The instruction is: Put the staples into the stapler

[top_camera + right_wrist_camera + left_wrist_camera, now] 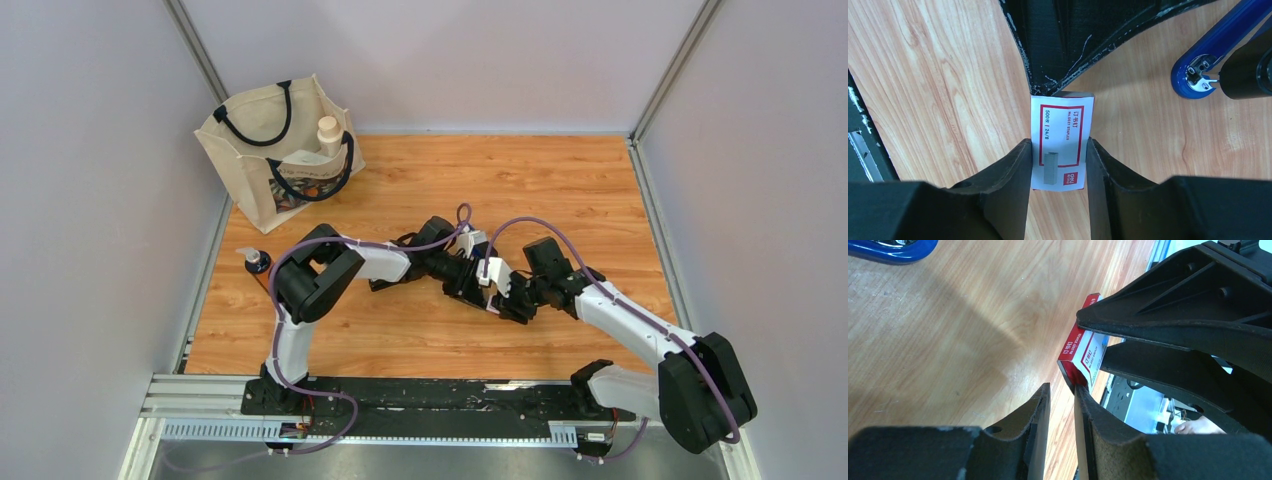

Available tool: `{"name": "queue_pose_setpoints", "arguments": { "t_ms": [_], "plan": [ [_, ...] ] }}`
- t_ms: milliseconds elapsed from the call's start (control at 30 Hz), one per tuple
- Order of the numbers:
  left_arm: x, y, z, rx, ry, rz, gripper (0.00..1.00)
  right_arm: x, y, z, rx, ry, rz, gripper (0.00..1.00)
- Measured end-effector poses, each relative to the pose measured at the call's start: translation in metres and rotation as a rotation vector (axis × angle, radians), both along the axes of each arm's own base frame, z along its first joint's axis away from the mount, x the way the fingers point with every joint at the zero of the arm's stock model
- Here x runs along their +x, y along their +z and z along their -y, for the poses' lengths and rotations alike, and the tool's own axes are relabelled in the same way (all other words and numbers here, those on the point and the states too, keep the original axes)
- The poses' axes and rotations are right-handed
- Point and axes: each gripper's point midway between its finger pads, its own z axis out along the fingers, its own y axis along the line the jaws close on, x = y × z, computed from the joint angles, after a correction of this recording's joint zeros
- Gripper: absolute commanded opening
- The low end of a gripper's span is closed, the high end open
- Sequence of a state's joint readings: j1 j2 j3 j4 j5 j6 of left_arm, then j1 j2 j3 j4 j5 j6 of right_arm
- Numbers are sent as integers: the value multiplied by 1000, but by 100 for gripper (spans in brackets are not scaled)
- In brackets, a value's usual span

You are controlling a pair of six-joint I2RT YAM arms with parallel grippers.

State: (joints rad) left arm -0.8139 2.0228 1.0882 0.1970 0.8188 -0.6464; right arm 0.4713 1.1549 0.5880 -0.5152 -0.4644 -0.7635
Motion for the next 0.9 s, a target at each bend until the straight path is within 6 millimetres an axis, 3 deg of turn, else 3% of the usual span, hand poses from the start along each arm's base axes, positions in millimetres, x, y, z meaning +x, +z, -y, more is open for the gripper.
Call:
{"name": "queue_pose_setpoints", "arguments": {
  "t_ms": [900],
  "plan": [
    [-12, -7, 7, 13, -30, -15, 32, -6, -11, -6, -29, 37, -26, 45]
  ]
}}
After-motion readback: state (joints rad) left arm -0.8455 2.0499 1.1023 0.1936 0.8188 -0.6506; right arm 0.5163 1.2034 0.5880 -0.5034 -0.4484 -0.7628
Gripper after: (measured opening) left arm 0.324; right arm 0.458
